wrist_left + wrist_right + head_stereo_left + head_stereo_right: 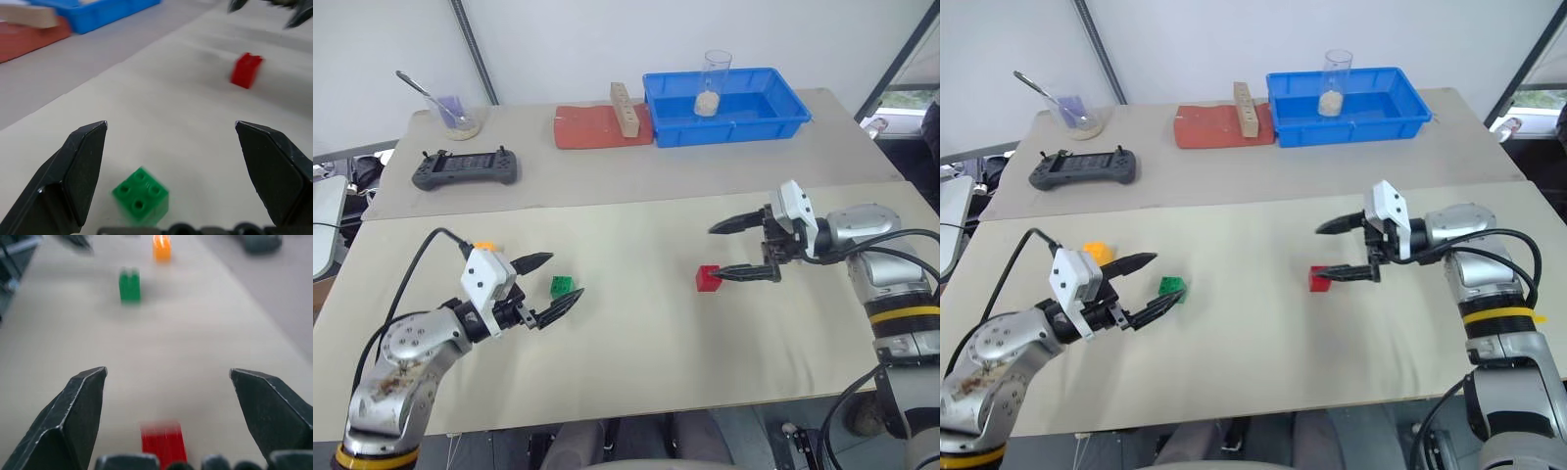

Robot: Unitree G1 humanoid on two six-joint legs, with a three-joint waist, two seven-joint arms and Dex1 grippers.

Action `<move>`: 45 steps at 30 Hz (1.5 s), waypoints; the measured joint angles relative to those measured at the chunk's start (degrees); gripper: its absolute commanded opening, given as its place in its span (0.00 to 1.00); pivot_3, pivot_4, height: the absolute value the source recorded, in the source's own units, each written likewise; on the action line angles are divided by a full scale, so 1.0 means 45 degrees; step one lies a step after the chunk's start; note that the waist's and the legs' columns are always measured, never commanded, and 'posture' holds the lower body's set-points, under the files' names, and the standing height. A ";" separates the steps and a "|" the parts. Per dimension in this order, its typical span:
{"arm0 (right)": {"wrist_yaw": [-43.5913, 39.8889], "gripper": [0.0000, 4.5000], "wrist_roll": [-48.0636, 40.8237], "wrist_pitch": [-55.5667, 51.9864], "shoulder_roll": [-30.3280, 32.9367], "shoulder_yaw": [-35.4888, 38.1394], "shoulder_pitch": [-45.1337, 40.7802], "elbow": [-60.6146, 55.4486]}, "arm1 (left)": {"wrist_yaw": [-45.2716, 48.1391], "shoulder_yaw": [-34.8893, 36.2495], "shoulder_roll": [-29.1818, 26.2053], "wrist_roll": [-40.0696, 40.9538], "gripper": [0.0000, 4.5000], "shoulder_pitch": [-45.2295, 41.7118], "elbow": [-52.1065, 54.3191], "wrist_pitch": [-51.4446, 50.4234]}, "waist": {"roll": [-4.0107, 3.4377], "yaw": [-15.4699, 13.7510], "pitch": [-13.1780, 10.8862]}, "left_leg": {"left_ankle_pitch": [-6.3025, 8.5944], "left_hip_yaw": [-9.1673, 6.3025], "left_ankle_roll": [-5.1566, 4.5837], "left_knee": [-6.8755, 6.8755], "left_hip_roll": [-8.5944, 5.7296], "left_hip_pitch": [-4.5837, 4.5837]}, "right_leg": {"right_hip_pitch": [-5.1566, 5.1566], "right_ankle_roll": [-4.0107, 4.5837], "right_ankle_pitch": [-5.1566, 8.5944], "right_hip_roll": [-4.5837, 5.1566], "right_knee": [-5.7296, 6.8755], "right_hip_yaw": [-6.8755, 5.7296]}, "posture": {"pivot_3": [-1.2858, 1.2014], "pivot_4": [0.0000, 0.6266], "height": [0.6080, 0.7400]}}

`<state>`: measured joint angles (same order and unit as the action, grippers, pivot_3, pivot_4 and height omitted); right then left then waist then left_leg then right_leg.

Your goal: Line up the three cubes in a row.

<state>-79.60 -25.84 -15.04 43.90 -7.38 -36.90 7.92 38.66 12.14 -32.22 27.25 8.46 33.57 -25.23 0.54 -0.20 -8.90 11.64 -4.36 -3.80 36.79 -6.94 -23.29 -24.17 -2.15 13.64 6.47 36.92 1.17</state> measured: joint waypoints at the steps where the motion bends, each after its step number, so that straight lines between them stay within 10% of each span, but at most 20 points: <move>1: 0.0376 0.99 -0.0200 -0.0633 -0.0068 0.0029 0.0068 -0.0762 | -0.0321 0.0036 0.0184 -0.0114 1.00 0.0231 0.0114 0.0021 | 0.0000 -0.0057 0.0000 | 0.0001 0.0001 0.0002 0.0000 0.0000 -0.0003 | -0.0001 0.0000 0.0000 0.0000 -0.0009 -0.0002 | 0.52 0.24 1.00; 23: 0.2741 0.99 -0.2173 -0.4977 -0.0289 0.0468 0.1073 -0.5664 | -0.4054 -0.2790 0.4243 -0.3963 1.00 0.0332 -0.3147 0.2924 | 0.0014 -0.0469 -0.0003 | 0.0003 0.0019 0.0001 0.0032 -0.0006 -0.0028 | 0.0007 -0.0013 -0.0019 0.0008 -0.0044 -0.0052 | 0.52 0.24 1.00; 31: 0.2747 1.00 -0.2318 -0.5112 -0.0168 0.0585 0.0919 -0.5812 | -0.4355 -0.2884 0.4436 -0.4193 0.29 0.0236 -0.3607 0.3396 | 0.0016 -0.0469 -0.0004 | 0.0003 0.0019 0.0001 0.0033 -0.0007 -0.0029 | 0.0008 -0.0014 -0.0019 0.0004 -0.0045 -0.0060 | 0.52 0.24 1.00; 39: 0.2828 1.00 -0.2283 -0.5100 -0.0155 0.0621 0.0929 -0.5810 | -0.3896 -0.2722 0.3649 -0.4135 0.29 -0.0058 -0.3577 0.3259 | 0.0017 -0.0467 -0.0005 | 0.0002 0.0019 0.0003 0.0033 -0.0006 -0.0029 | 0.0002 -0.0014 -0.0019 0.0000 -0.0040 -0.0064 | 0.52 0.24 1.00; 45: 0.2997 1.00 -0.2017 -0.4845 0.0703 0.1411 0.1797 -0.5804 | 0.0684 -0.2185 -0.0022 -0.2029 0.29 -0.3599 -0.4276 0.2446 | 0.0017 -0.0563 -0.0005 | 0.0003 0.0009 0.0003 0.0047 -0.0024 -0.0038 | -0.0008 -0.0019 -0.0022 -0.0003 -0.0053 -0.0100 | 0.52 0.24 1.00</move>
<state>-66.12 -34.92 -36.84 47.06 -1.04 -28.81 -18.19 41.74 2.31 -32.32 18.13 -7.74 14.33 -14.22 0.62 -2.73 -8.93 11.65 -4.32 -3.79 37.00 -7.04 -23.47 -24.20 -2.24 13.54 6.45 36.68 0.72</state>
